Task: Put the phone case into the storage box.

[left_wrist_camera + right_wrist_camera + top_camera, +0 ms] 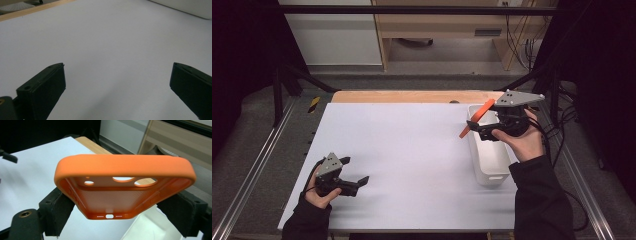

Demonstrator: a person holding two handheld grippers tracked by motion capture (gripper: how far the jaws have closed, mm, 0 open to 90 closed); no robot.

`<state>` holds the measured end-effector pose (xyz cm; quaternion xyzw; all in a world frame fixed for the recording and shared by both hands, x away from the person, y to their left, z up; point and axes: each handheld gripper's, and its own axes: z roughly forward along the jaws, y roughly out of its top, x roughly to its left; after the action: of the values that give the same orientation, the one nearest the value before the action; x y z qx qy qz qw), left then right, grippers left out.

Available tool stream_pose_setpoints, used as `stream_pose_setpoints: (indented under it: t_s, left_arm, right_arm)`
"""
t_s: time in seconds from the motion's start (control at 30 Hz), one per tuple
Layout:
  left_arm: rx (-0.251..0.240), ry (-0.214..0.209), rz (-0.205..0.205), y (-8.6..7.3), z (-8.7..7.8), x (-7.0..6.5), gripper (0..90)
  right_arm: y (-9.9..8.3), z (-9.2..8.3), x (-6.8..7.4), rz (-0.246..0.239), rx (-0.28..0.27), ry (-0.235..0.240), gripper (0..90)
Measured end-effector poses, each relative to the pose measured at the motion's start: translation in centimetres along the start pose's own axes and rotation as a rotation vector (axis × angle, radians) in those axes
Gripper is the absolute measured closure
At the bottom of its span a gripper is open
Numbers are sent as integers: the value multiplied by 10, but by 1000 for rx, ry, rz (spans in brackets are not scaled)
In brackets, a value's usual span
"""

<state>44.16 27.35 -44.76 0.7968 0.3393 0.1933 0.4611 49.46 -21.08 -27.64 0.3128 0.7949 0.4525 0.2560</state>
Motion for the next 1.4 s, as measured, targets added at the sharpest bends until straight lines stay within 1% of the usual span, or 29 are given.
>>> stream_pose_setpoints:
  t_s: [0.17, 0.27, 0.33, 0.4, 0.5, 0.57, 0.63, 0.87, 1.07, 1.4]
  left_arm:
    - [1, -2, 1, 0, 0, 0, 0]
    - [4, -6, 2, 0, 0, 0, 0]
    - [5, -7, 1, -1, 1, 0, 0]
    - [8, -7, 3, -1, 1, 0, 0]
    - [8, -9, 3, -1, 1, 0, 0]
    - [8, -9, 1, -1, 1, 0, 0]
    - [8, -8, 2, -1, 2, 0, 0]
    - [9, -16, 5, -1, 2, -1, 0]
    - [11, -19, 6, -1, 3, -1, 0]
    - [15, -27, 7, -2, 5, -1, 0]
  right_arm:
    - [4, 2, -6, 31, 17, -55, 159]
    - [5, 4, -10, 46, 23, -79, 159]
    - [5, 6, -13, 58, 26, -100, 158]
    - [5, 9, -16, 60, 30, -114, 158]
    - [4, 12, -20, 78, 33, -134, 158]
    - [4, 15, -23, 87, 36, -158, 158]
    - [4, 17, -27, 117, 37, -182, 158]
    - [6, 25, -38, 173, 40, -232, 157]
    - [7, 31, -47, 206, 45, -274, 156]
    - [6, 44, -59, 250, 87, -327, 156]
